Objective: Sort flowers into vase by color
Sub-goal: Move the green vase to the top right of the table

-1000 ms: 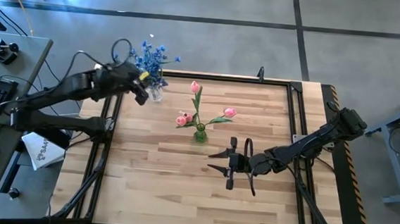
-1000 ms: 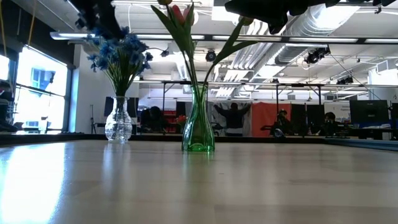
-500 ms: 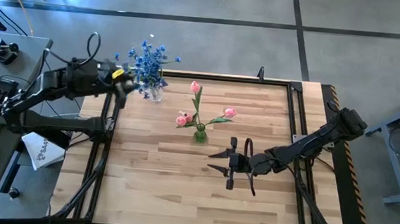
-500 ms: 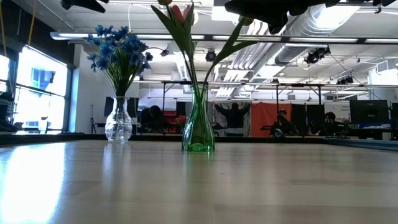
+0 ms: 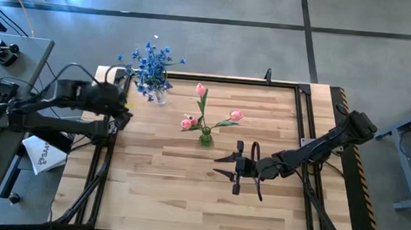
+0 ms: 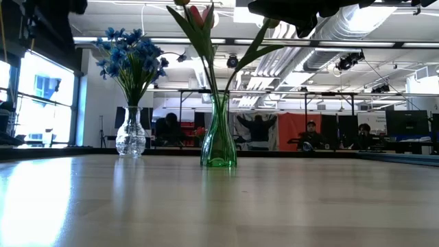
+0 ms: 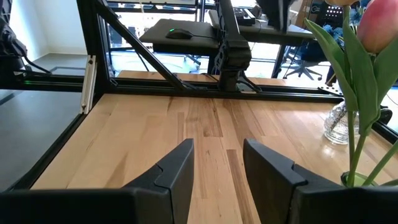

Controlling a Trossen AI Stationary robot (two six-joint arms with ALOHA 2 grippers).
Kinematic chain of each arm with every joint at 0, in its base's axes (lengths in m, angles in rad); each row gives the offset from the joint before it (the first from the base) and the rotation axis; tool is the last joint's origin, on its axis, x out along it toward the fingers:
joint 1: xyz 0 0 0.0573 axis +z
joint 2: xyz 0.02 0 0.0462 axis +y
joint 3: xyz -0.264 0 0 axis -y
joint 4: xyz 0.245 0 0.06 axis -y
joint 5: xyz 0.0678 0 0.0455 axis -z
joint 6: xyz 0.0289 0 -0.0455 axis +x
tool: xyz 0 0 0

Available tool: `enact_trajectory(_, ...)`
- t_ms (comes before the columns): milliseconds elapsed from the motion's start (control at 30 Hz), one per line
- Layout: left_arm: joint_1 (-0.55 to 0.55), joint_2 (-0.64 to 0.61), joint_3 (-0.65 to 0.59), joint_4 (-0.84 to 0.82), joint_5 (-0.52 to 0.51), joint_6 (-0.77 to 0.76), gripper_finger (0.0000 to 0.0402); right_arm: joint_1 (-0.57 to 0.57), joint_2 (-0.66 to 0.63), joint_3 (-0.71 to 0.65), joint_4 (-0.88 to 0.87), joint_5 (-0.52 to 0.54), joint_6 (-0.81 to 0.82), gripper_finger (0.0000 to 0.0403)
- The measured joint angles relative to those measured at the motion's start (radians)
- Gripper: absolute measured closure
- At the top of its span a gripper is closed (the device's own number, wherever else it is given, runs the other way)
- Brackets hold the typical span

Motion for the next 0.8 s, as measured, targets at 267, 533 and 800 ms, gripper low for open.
enact_trajectory(267, -0.120, -0.025, -0.266, 0.103, -0.030, -0.247, 0.0266, 0.000, 0.000, 0.000, 0.000, 0.000, 0.001, 0.0269)
enact_trajectory(533, -0.309, -0.015, -0.569, 0.689, -0.063, -0.272, 0.0266, 0.000, 0.000, 0.000, -0.001, 0.000, 0.000, 0.0269)
enact_trajectory(800, -0.477, 0.170, -0.855, 1.685, -0.199, 0.005, 0.0266, -0.022, 0.000, 0.000, -0.170, 0.000, 0.145, 0.0269)
